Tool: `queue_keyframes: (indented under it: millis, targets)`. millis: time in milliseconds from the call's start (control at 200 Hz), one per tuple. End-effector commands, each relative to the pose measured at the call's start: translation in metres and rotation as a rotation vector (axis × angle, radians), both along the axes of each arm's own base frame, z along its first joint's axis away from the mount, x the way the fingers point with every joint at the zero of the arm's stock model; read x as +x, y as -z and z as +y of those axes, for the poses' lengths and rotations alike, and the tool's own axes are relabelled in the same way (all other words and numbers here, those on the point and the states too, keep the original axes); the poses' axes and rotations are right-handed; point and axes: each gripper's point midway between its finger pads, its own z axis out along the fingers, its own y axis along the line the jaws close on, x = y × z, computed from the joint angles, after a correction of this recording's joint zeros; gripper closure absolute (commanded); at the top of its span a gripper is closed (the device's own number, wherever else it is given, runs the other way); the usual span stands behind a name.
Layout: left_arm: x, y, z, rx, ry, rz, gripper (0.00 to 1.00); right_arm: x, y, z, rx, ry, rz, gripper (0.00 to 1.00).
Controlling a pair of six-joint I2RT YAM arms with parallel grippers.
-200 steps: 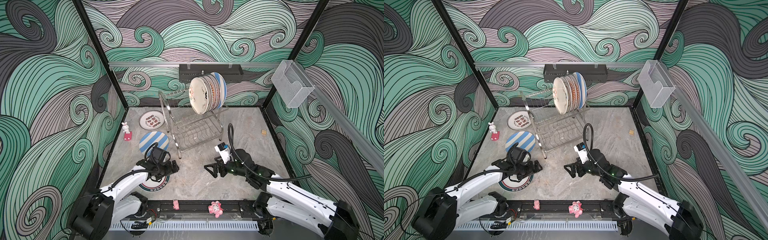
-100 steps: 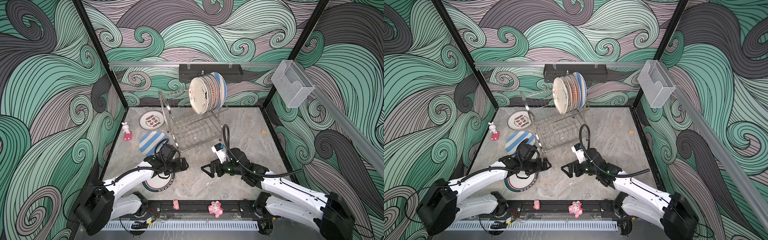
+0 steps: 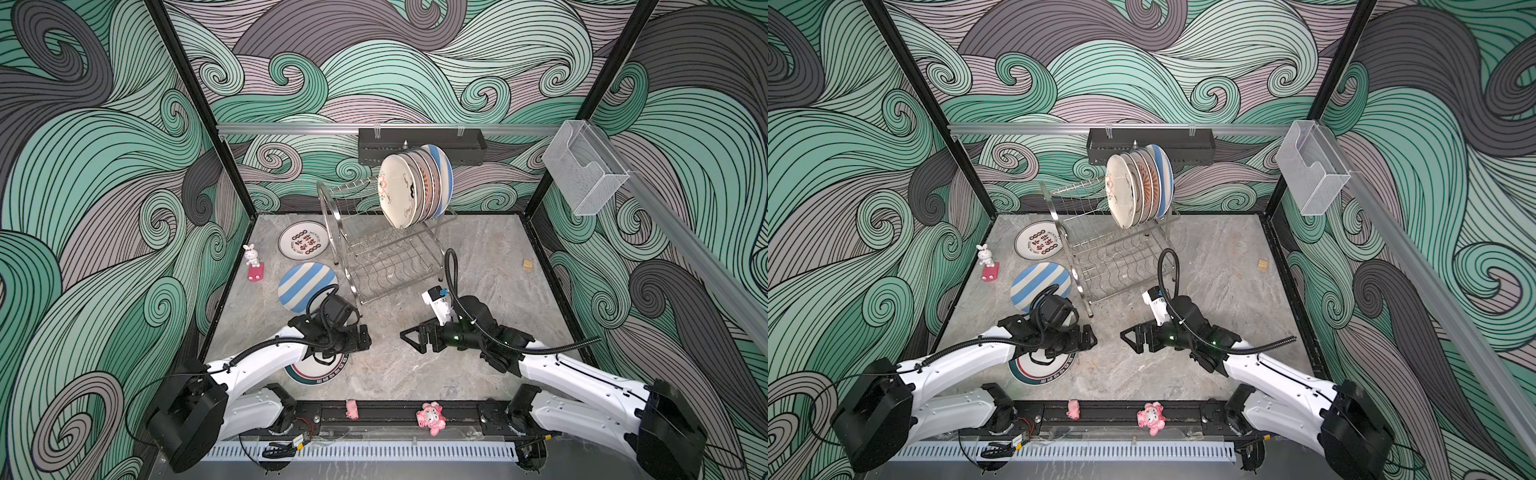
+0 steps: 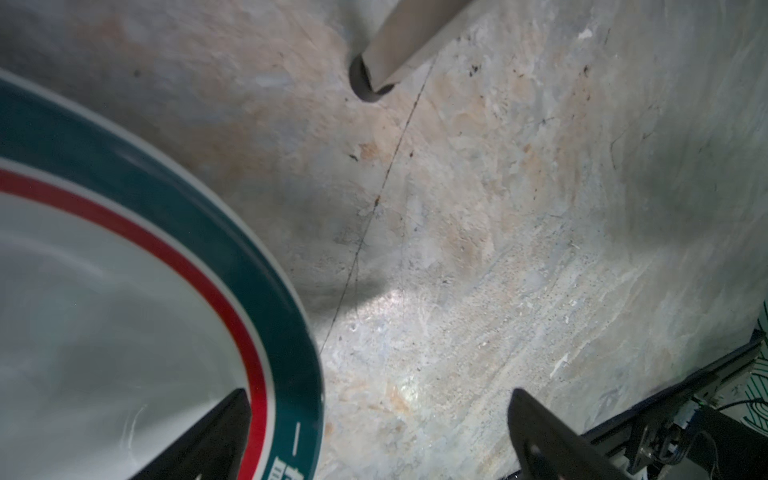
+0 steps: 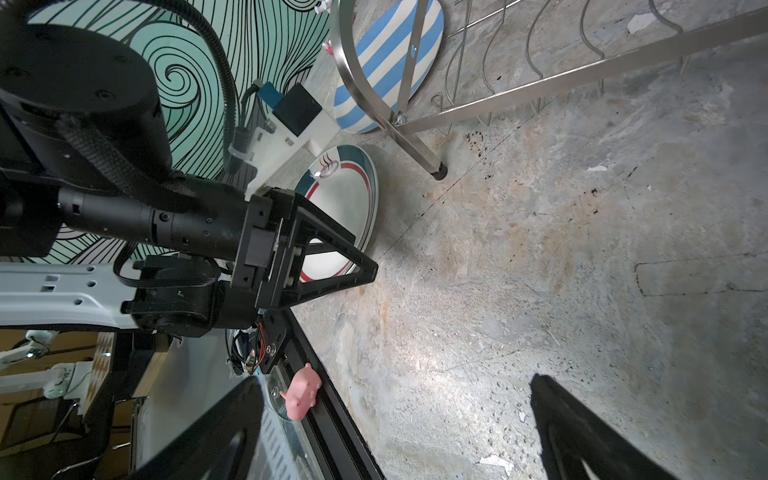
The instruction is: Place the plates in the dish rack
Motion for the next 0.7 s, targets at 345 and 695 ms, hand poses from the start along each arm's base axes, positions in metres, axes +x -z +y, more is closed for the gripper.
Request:
queue_keyframes:
  millis: [345, 695]
  targets:
    - [-0.004, -0.013, -0.079, -0.103, 0.296, -0.030, 0.02, 0.021, -0.012, -0.054, 0.026, 0.172, 0.018, 0.00]
    - [0.016, -0.035, -0.153, -0.210, 0.395, -0.071, 0.01, 0.010, 0.000, -0.098, -0.017, 0.286, 0.063, 0.01]
